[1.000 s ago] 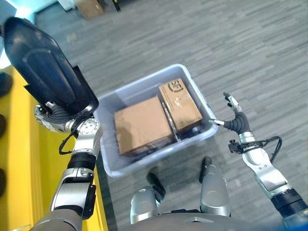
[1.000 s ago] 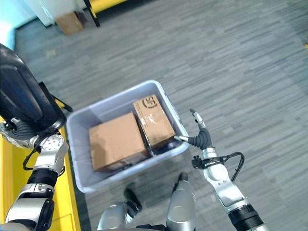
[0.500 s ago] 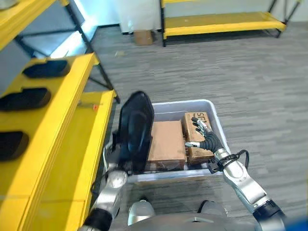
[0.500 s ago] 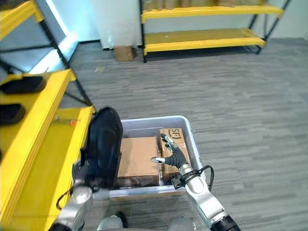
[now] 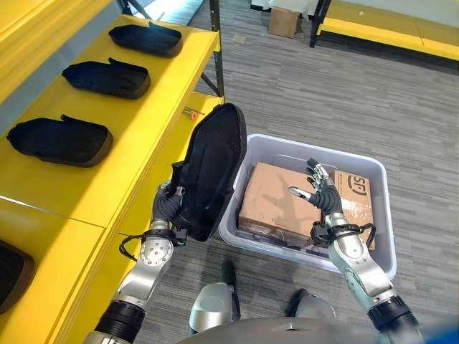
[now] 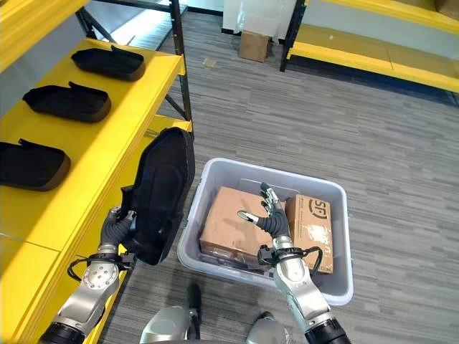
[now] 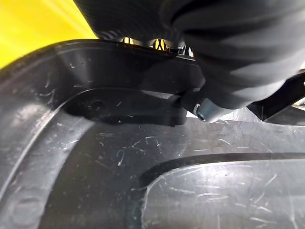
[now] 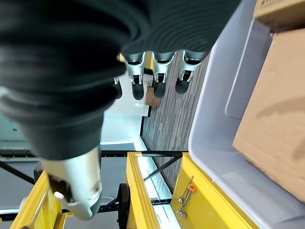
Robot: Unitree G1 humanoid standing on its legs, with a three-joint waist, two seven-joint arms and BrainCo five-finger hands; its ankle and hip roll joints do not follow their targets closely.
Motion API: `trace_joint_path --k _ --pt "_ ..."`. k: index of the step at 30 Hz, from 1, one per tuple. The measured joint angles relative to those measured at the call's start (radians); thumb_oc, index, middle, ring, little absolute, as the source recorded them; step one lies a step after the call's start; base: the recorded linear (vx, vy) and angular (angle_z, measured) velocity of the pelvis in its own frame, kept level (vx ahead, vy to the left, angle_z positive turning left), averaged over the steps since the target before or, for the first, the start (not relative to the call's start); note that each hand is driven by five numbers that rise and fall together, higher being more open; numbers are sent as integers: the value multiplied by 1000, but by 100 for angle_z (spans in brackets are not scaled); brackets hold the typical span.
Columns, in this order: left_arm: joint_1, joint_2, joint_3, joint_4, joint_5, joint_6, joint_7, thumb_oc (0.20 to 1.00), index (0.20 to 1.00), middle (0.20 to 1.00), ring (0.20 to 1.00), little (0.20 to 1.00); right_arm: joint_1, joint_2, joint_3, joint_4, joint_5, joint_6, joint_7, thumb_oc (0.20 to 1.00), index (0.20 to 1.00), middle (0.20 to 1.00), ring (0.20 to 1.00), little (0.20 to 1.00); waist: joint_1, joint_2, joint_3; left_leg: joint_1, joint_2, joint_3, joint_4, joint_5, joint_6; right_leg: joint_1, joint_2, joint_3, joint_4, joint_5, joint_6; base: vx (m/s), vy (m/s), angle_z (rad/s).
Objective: Move parts from the plastic box to the shelf.
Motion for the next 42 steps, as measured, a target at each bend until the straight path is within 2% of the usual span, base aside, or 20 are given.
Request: trace_joint_path --k 2,3,4,5,6,13,14,15,16,17,18,21,23,26,28,32,34,36,39,42 --pt "18 -18 -3 8 0 -3 2 200 200 200 200 200 31 -17 -15 4 1 -14 0 1000 1000 1000 1000 1000 -20 7 -10 14 -11 -64 -18 10 -8 0 105 83 -24 -56 -53 32 -148 84" --pt "25 -35 -8 19 0 -3 1 200 200 200 200 200 50 -28 -23 16 2 -31 0 1000 1000 1000 1000 1000 -43 14 -18 12 -10 -107 -18 16 -16 -1 171 190 -35 -76 -71 4 -187 108" --pt "43 -41 -23 15 2 -4 3 200 200 200 200 200 70 -36 -25 24 3 -39 -2 1000 1000 1000 1000 1000 -50 2 -32 10 -24 -129 -18 19 -20 6 189 208 -74 -74 -96 -24 -193 91" --pt "68 -44 -41 16 2 -6 4 200 200 200 200 200 69 -38 -25 50 2 -52 -1 1000 1000 1000 1000 1000 -40 -6 -54 7 -38 -131 -17 18 -23 24 183 200 -106 -85 -157 -70 -184 54" --pt "93 -53 -60 16 2 -5 5 200 200 200 200 200 57 -39 -25 83 4 -56 -2 1000 1000 1000 1000 1000 -38 6 -74 -2 -34 -137 -16 22 -31 44 192 186 -149 -62 -181 -105 -170 23" --pt "163 -78 -78 4 9 -16 8 200 200 200 200 200 28 -53 -24 135 12 -76 -22 1000 1000 1000 1000 1000 -18 55 -90 -95 -5 -176 23 60 -98 36 224 98 -222 -26 -202 -140 -97 36" --pt "159 -79 -78 8 9 -19 8 200 200 200 200 200 30 -54 -19 134 16 -76 -23 1000 1000 1000 1000 1000 -10 61 -86 -102 -1 -154 17 48 -104 41 223 81 -218 -20 -226 -127 -44 48" --pt "141 -80 -83 23 10 -24 0 200 200 200 200 200 43 -72 -11 115 22 -79 -36 1000 1000 1000 1000 1000 -23 70 -82 -110 13 -70 22 -4 -103 46 219 38 -216 -21 -230 -80 -12 89" --pt "105 -72 -89 42 11 -28 -10 200 200 200 200 200 72 -79 -9 105 23 -84 -44 1000 1000 1000 1000 1000 -53 44 -73 -104 41 104 53 -44 -120 59 185 -42 -244 -18 -268 -80 -10 172" --pt "73 -66 -89 52 11 -29 -13 200 200 200 200 200 94 -77 -9 97 25 -83 -52 1000 1000 1000 1000 1000 -95 19 -60 -101 74 256 86 -41 -127 96 161 -100 -268 -14 -264 -143 -24 171" --pt "56 -70 -89 48 10 -32 -11 200 200 200 200 200 99 -85 -9 86 25 -83 -53 1000 1000 1000 1000 1000 -99 18 -60 -88 104 273 107 -42 -129 92 148 -114 -259 -16 -259 -181 -14 113" --pt "27 -70 -91 36 12 -37 -12 200 200 200 200 200 66 -85 -10 85 27 -84 -58 1000 1000 1000 1000 1000 -101 17 -55 -54 157 296 250 -48 -123 69 93 -142 -222 -11 -257 -163 33 35" --pt "32 -70 -91 -7 12 -37 -15 200 200 200 200 200 77 -95 -17 83 43 -85 -59 1000 1000 1000 1000 1000 -121 22 -56 -15 169 333 312 -21 -113 58 46 -164 -158 -34 -216 -146 86 52" --pt "16 -29 -87 -63 10 -34 -17 200 200 200 200 200 71 -99 -31 82 42 -85 -34 1000 1000 1000 1000 1000 -109 19 -50 -26 97 306 207 11 -84 -14 6 -90 -90 -64 -170 -139 202 62" --pt "32 -22 -82 -54 10 -22 -20 200 200 200 200 200 64 -90 -32 80 40 -85 -20 1000 1000 1000 1000 1000 -96 8 -46 -23 107 311 270 -94 -68 -3 -27 -123 -97 -29 -185 -123 290 36" --pt "40 -30 -85 -53 18 -25 -24 200 200 200 200 200 69 -122 -47 48 40 -86 -19 1000 1000 1000 1000 1000 -125 48 -58 29 168 342 268 -106 -81 4 -61 -184 -43 -30 -147 -127 362 57" --pt "15 -35 -89 -50 44 -25 -22 200 200 200 200 200 68 -125 -61 39 40 -86 -28 1000 1000 1000 1000 1000 -134 60 -57 48 112 339 165 -116 -86 2 -105 -217 5 -32 -111 -152 402 107" --pt "9 -39 -92 -50 46 -25 -12 200 200 200 200 200 51 -107 -38 36 39 -86 -31 1000 1000 1000 1000 1000 -102 55 -59 46 53 319 125 -114 -56 2 -151 -214 9 -17 -83 -114 354 74" --pt "18 -24 -87 -50 48 -25 15 200 200 200 200 200 40 -80 -9 36 20 -87 -28 1000 1000 1000 1000 1000 -64 55 -59 26 -2 250 125 -116 -12 17 -158 -145 -24 -7 -40 -121 336 75" --pt "73 5 -58 -54 67 -25 31 200 200 200 200 200 24 -59 18 32 23 -85 -18 1000 1000 1000 1000 1000 -3 33 -59 10 -27 221 125 -113 8 43 -161 -146 -81 37 -16 -197 381 38"
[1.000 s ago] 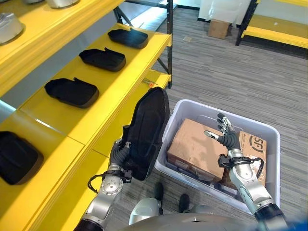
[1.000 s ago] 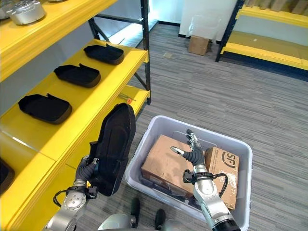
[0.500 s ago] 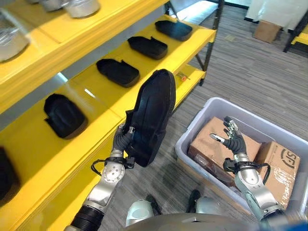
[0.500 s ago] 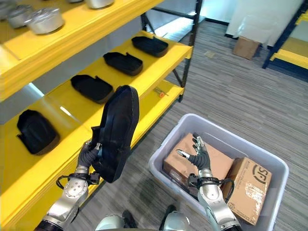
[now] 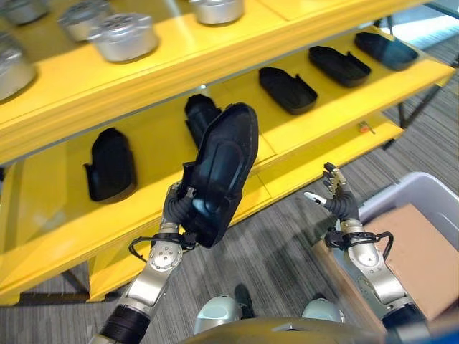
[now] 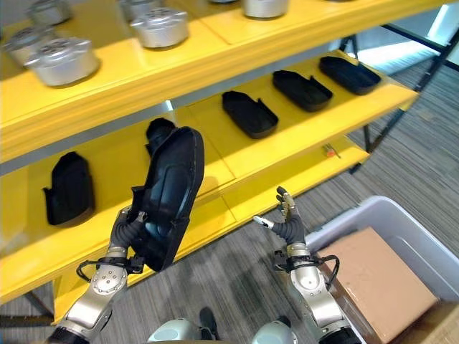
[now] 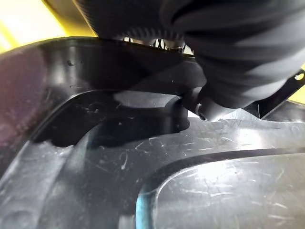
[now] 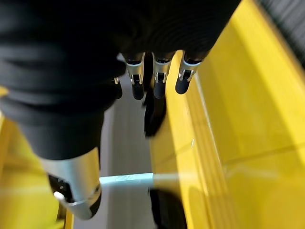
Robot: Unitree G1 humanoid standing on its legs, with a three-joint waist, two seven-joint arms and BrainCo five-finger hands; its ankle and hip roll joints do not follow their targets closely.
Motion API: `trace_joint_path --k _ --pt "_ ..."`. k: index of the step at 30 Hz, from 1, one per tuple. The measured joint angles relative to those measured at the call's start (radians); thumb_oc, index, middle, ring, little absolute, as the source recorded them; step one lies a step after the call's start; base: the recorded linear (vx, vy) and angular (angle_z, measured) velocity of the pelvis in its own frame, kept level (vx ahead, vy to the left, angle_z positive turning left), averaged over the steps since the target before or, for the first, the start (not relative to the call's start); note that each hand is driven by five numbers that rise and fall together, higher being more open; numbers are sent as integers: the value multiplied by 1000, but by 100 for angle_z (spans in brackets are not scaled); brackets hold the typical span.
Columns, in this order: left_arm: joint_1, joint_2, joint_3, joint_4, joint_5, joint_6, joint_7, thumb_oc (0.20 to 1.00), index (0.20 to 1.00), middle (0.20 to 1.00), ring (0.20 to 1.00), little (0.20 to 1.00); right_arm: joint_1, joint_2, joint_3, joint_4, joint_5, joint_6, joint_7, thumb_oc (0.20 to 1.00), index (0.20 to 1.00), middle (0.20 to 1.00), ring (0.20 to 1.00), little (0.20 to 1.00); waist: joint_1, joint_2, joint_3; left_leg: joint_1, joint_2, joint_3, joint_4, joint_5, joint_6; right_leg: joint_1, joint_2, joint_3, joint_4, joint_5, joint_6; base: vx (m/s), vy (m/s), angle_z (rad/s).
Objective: Move parts from the plastic box to the shelf.
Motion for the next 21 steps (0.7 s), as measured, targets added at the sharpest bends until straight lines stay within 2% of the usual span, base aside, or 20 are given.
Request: trace_joint_path --k 1,3,4,5,6,8,12,13,14,16,18,20,21 --pt "9 1 13 -1 12 0 -1 200 200 200 200 200 -7 11 0 0 0 1 2 1000 1000 1000 1000 1000 17 -11 6 -2 -4 -5 0 3 3 5 -1 -2 -7 10 5 -199 348 39" --pt "15 5 16 -1 20 0 -3 200 200 200 200 200 -5 18 13 -9 -2 2 2 1000 1000 1000 1000 1000 21 -33 11 -7 -8 -34 -2 9 7 33 -1 -40 -35 22 9 -181 288 40" --pt "26 7 20 -5 21 0 -7 200 200 200 200 200 -7 21 13 -34 -2 2 3 1000 1000 1000 1000 1000 37 -43 15 -24 -12 -34 -12 4 -3 33 -1 -46 -53 38 15 -209 334 29" --pt "29 7 20 -7 22 0 -10 200 200 200 200 200 -8 20 13 -42 -3 2 -1 1000 1000 1000 1000 1000 39 -46 18 -33 -15 -28 -13 -2 4 32 -15 -60 -56 49 19 -185 305 31" --pt "28 6 18 -7 23 -1 -15 200 200 200 200 200 -8 18 12 -49 -3 2 -6 1000 1000 1000 1000 1000 33 -48 28 -37 -15 -5 -12 -7 10 32 -28 -79 -45 52 21 -78 163 46" --pt "31 8 16 -7 30 -1 -25 200 200 200 200 200 -4 18 12 -53 -3 5 -13 1000 1000 1000 1000 1000 19 -54 34 -35 -27 0 -25 -7 10 31 -44 -81 -24 62 27 -87 184 43" --pt "30 9 11 -7 59 -2 -31 200 200 200 200 200 6 19 8 -69 -4 5 -35 1000 1000 1000 1000 1000 15 -45 40 -10 -51 -54 -80 31 42 19 -70 -73 42 93 38 -30 128 36" --pt "31 9 11 -7 58 -2 -31 200 200 200 200 200 11 19 3 -71 -5 5 -35 1000 1000 1000 1000 1000 16 -38 44 4 -54 -70 -102 43 45 10 -63 -50 51 83 51 16 97 51" --pt "20 11 11 -7 58 -2 -32 200 200 200 200 200 30 18 -20 -81 -9 2 -35 1000 1000 1000 1000 1000 3 -21 50 9 -52 -107 -131 62 50 -3 -20 29 52 58 71 24 65 62" --pt "13 16 11 -7 57 -2 -34 200 200 200 200 200 47 18 -48 -84 -8 1 -31 1000 1000 1000 1000 1000 -37 -10 57 14 -51 -154 -147 80 61 -22 42 115 79 21 73 43 12 72" --pt "20 26 16 -7 57 -2 -45 200 200 200 200 200 60 15 -64 -85 -3 -1 -23 1000 1000 1000 1000 1000 -40 -10 56 30 -41 -153 -147 77 54 -39 93 141 87 -6 61 79 -45 18" --pt "46 29 22 -12 50 -3 -47 200 200 200 200 200 79 14 -78 -91 1 -2 1 1000 1000 1000 1000 1000 -44 -15 48 50 -27 -148 -146 69 30 -39 161 139 44 -38 31 102 -84 -12" --pt "52 29 22 -12 49 -3 -47 200 200 200 200 200 84 15 -79 -91 1 -2 8 1000 1000 1000 1000 1000 -45 -25 39 51 -26 -146 -146 68 24 -31 180 136 0 -46 15 68 -173 0"
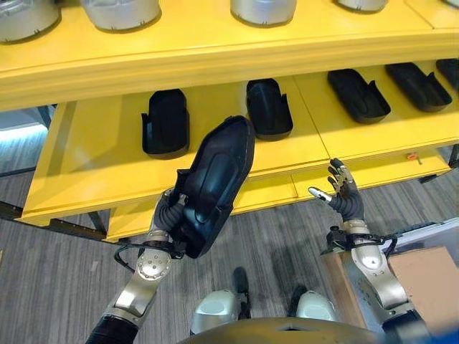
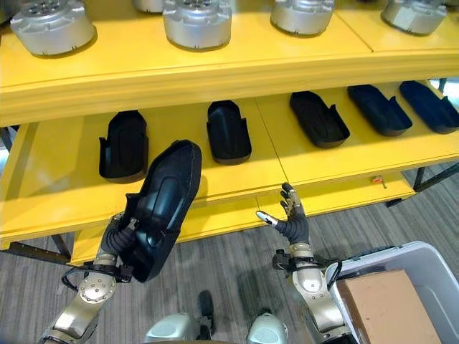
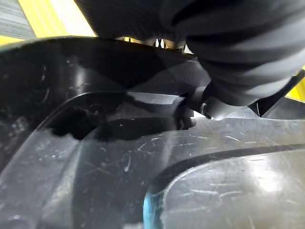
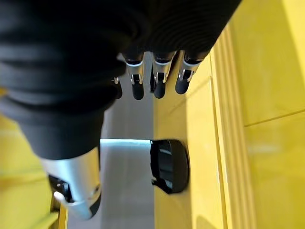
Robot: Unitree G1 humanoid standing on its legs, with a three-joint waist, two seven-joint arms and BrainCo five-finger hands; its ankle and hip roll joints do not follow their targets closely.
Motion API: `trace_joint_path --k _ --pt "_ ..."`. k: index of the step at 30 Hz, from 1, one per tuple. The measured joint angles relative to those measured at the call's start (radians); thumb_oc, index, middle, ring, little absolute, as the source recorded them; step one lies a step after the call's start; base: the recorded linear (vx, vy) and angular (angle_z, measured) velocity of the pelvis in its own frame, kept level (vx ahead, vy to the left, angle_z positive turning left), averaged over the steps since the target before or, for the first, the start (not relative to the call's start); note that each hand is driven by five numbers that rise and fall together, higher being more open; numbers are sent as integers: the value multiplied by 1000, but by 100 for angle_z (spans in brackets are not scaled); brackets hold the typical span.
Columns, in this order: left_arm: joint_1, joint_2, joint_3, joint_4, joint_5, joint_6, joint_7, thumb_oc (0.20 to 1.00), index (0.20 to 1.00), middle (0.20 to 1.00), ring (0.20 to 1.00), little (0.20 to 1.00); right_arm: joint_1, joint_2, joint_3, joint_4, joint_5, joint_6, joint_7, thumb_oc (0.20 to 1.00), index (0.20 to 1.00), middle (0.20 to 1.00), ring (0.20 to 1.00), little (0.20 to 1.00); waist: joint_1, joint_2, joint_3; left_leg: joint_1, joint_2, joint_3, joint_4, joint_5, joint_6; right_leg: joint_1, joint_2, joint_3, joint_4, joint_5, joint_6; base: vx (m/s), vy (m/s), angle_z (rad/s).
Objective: Move parts from the plastic box to the shelf.
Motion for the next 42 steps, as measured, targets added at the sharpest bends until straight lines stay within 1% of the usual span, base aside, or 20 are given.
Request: trace_joint_path --k 1,3,8,11,13,14,15,16,18,21,24,25,28,29,31,34,36,38,40,42 --pt "4 -7 -4 0 -10 5 -1 200 200 200 200 200 1 0 0 9 0 -3 5 1000 1000 1000 1000 1000 -5 -9 -8 2 3 -14 10 1 -21 63 35 3 -96 -2 -27 42 -201 14" --pt "2 -9 -13 0 -11 11 -1 200 200 200 200 200 -9 5 5 43 1 -16 5 1000 1000 1000 1000 1000 -9 -20 -15 -5 12 -9 31 3 -35 106 51 -4 -173 37 -81 26 -182 14" --pt "-3 -45 -14 0 -12 25 -6 200 200 200 200 200 -34 1 4 118 29 -22 8 1000 1000 1000 1000 1000 -4 9 -50 -15 33 -11 26 19 -78 141 92 -28 -234 41 -93 86 -143 14" --pt "-4 -45 -15 0 -11 26 -11 200 200 200 200 200 -24 0 3 115 29 -22 3 1000 1000 1000 1000 1000 -25 34 -66 -20 39 -3 26 24 -91 156 99 -55 -235 26 -100 -7 -63 35" --pt "-23 -45 -25 1 -12 27 -21 200 200 200 200 200 -8 -4 6 113 29 -22 -18 1000 1000 1000 1000 1000 -46 39 -69 -36 40 40 31 52 -131 156 84 -86 -213 9 -125 -51 -21 67" --pt "-48 -45 -51 1 -12 28 -27 200 200 200 200 200 -5 -11 4 107 28 -22 -41 1000 1000 1000 1000 1000 -72 41 -69 -59 47 148 50 25 -149 141 64 -108 -195 -4 -151 -53 -18 65" --pt "-48 -45 -59 1 -12 29 -28 200 200 200 200 200 -9 -12 4 108 29 -22 -44 1000 1000 1000 1000 1000 -77 46 -68 -74 87 225 113 -13 -112 130 62 -110 -170 -15 -165 -63 -6 35" --pt "-48 -44 -63 1 -12 35 -27 200 200 200 200 200 -9 -11 4 109 29 -22 -45 1000 1000 1000 1000 1000 -79 51 -69 -87 116 231 175 -13 -103 112 49 -102 -123 -43 -161 -33 8 -17" --pt "-47 -42 -57 1 -42 49 -19 200 200 200 200 200 -1 -15 -3 110 29 -25 -43 1000 1000 1000 1000 1000 -89 24 -61 -110 112 230 253 -3 -79 44 2 -66 25 -121 -143 -10 57 -19" --pt "-45 -38 -25 2 -78 67 -2 200 200 200 200 200 -1 -12 -6 109 29 -30 -34 1000 1000 1000 1000 1000 -77 -16 -48 -121 112 188 287 37 -100 25 -42 -44 39 -114 -178 26 191 -28" --pt "-30 -40 -9 6 -79 67 2 200 200 200 200 200 4 -35 -10 105 29 -37 -26 1000 1000 1000 1000 1000 -84 -5 -56 -115 289 138 416 8 -133 35 -23 -40 33 -111 -181 -21 263 -12" --pt "-32 -42 -9 6 -78 67 2 200 200 200 200 200 -2 -51 -23 106 31 -37 -23 1000 1000 1000 1000 1000 -82 8 -62 -89 333 66 400 0 -151 -4 -36 -12 75 -111 -179 -73 415 -25" --pt "-53 -63 -10 19 -78 66 1 200 200 200 200 200 1 -62 -29 109 40 -36 -21 1000 1000 1000 1000 1000 -83 24 -63 -48 290 56 338 7 -178 -27 -78 5 123 -100 -154 -77 497 -2" --pt "-71 -73 -12 32 -78 66 1 200 200 200 200 200 2 -71 -36 101 44 -36 -26 1000 1000 1000 1000 1000 -83 36 -61 -43 262 84 313 -2 -167 -25 -90 -2 137 -98 -139 -28 368 36" --pt "-101 -74 -11 41 -78 66 1 200 200 200 200 200 8 -49 -40 101 49 -35 -35 1000 1000 1000 1000 1000 -90 34 -64 -12 225 98 271 -53 -175 -18 -126 -13 140 -79 -90 -32 483 48" --pt "-124 -74 -12 42 -77 66 10 200 200 200 200 200 5 -21 -38 101 57 -34 -68 1000 1000 1000 1000 1000 -81 38 -67 -10 157 118 230 -116 -155 8 -179 -30 108 -32 -41 -26 372 46" --pt "-111 -63 -10 45 -78 66 31 200 200 200 200 200 6 -7 -33 103 57 -35 -83 1000 1000 1000 1000 1000 -67 28 -73 -4 113 111 208 -119 -132 8 -202 -7 82 8 -47 -48 401 18" --pt "-94 -36 -7 46 -77 66 46 200 200 200 200 200 6 18 -34 103 56 -35 -104 1000 1000 1000 1000 1000 -45 14 -73 -19 100 110 217 -126 -108 9 -212 6 47 59 -40 -146 515 1" --pt "-74 -41 -4 63 -67 54 47 200 200 200 200 200 36 45 -71 122 58 -36 -110 1000 1000 1000 1000 1000 -40 -11 -73 -36 83 99 224 -121 -98 7 -212 6 11 119 4 -129 449 17" --pt "-61 -39 -10 66 -45 52 46 200 200 200 200 200 45 45 -81 123 66 -23 -127 1000 1000 1000 1000 1000 -41 -25 -70 -53 82 98 203 -115 -83 23 -211 3 -26 154 6 -58 425 21"
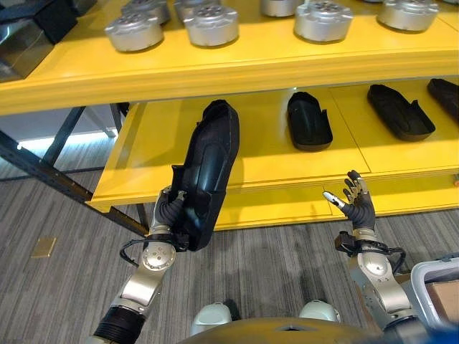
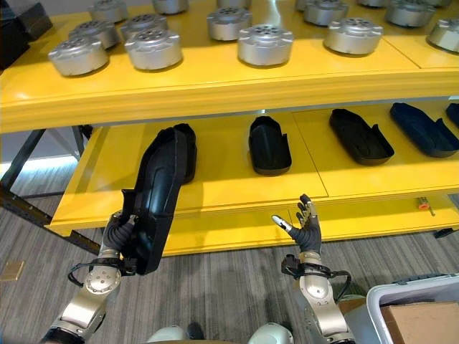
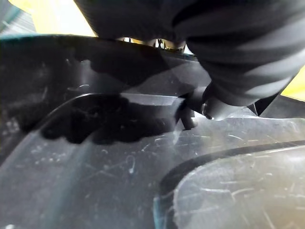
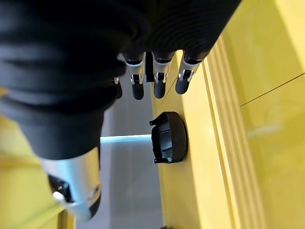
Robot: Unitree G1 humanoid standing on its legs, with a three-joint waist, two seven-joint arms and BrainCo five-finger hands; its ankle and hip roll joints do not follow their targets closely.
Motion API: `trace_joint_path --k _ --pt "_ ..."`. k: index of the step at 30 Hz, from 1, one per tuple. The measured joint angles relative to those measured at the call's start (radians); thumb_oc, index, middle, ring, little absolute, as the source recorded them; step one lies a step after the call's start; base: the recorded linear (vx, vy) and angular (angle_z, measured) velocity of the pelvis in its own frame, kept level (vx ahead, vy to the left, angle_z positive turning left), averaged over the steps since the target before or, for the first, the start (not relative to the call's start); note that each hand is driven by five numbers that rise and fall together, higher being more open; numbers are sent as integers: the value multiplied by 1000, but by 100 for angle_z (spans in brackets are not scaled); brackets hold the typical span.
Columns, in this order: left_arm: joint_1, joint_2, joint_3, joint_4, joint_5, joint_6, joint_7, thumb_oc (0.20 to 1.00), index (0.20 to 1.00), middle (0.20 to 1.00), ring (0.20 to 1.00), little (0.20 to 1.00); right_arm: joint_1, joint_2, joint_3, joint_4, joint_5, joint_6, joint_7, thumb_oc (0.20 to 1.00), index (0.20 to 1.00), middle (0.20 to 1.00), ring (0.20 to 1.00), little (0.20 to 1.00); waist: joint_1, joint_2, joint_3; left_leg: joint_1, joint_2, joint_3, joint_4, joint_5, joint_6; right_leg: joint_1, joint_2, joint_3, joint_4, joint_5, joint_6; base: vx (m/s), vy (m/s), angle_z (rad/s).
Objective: Move parts from the plastic box to the shelf.
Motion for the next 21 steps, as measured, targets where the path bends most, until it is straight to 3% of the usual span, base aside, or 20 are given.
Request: trace_joint_path --k 3,6,9,10,11,12,13,14,15,16,17,19,21 --pt "3 42 3 3 37 -12 -14 200 200 200 200 200 -8 4 -6 -7 -8 0 -13 1000 1000 1000 1000 1000 12 -35 11 -21 -10 3 -12 -6 6 -9 -8 -15 -22 57 -11 -77 362 11" --pt "13 47 10 2 57 -34 -30 200 200 200 200 200 -10 4 -6 -25 -9 0 -22 1000 1000 1000 1000 1000 19 -28 15 -2 -33 23 -86 41 33 -38 -20 -47 -23 144 -2 -98 317 -3" --pt "70 46 41 -21 57 -55 -41 200 200 200 200 200 -12 6 -3 -66 -10 2 -15 1000 1000 1000 1000 1000 51 -17 31 45 -60 93 -170 78 56 -82 -41 -171 -41 256 29 -87 256 -64" --pt "77 44 48 -21 57 -56 -41 200 200 200 200 200 -5 8 0 -66 -10 2 -8 1000 1000 1000 1000 1000 52 -14 33 49 -67 109 -183 71 77 -95 -46 -227 -25 257 28 1 203 -59" --pt "76 39 48 -24 56 -56 -41 200 200 200 200 200 2 3 0 -65 -10 2 3 1000 1000 1000 1000 1000 52 -4 38 58 -69 111 -200 74 81 -101 -35 -254 0 208 67 56 150 -26" --pt "75 38 47 -32 56 -56 -42 200 200 200 200 200 7 -1 0 -66 -11 2 8 1000 1000 1000 1000 1000 43 5 44 62 -68 109 -207 77 81 -103 -15 -255 18 167 70 83 133 -11" --pt "71 36 47 -40 55 -56 -43 200 200 200 200 200 19 -10 0 -67 -13 2 11 1000 1000 1000 1000 1000 41 9 46 66 -68 111 -208 77 81 -94 20 -253 28 99 64 93 89 0" --pt "71 36 47 -40 55 -56 -42 200 200 200 200 200 19 -10 0 -67 -13 2 11 1000 1000 1000 1000 1000 41 9 46 66 -68 112 -208 76 81 -93 23 -253 28 94 64 81 38 -12" --pt "74 34 47 -44 53 -56 -41 200 200 200 200 200 28 -17 0 -67 -32 3 15 1000 1000 1000 1000 1000 37 14 48 77 -67 128 -208 74 69 -72 64 -253 16 22 54 125 11 -23" --pt "77 32 47 -44 53 -56 -40 200 200 200 200 200 30 -22 0 -67 -41 3 22 1000 1000 1000 1000 1000 37 12 45 79 -67 139 -208 70 63 -64 88 -251 -4 -3 40 133 -4 -32" --pt "78 29 46 -44 53 -55 -39 200 200 200 200 200 30 -29 0 -70 -49 3 28 1000 1000 1000 1000 1000 35 12 45 78 -68 142 -206 69 60 -57 107 -247 -34 -17 31 237 -11 -25" --pt "86 -12 25 -39 49 -50 -11 200 200 200 200 200 32 -78 12 -67 -50 1 36 1000 1000 1000 1000 1000 -7 10 39 86 -49 138 -203 74 43 -19 195 -126 -153 -15 23 244 -50 -9" --pt "76 -8 1 -36 50 -50 -4 200 200 200 200 200 29 -88 11 -59 -49 1 29 1000 1000 1000 1000 1000 -19 13 35 90 -41 136 -202 75 32 8 212 -114 -182 8 -10 125 -80 2"
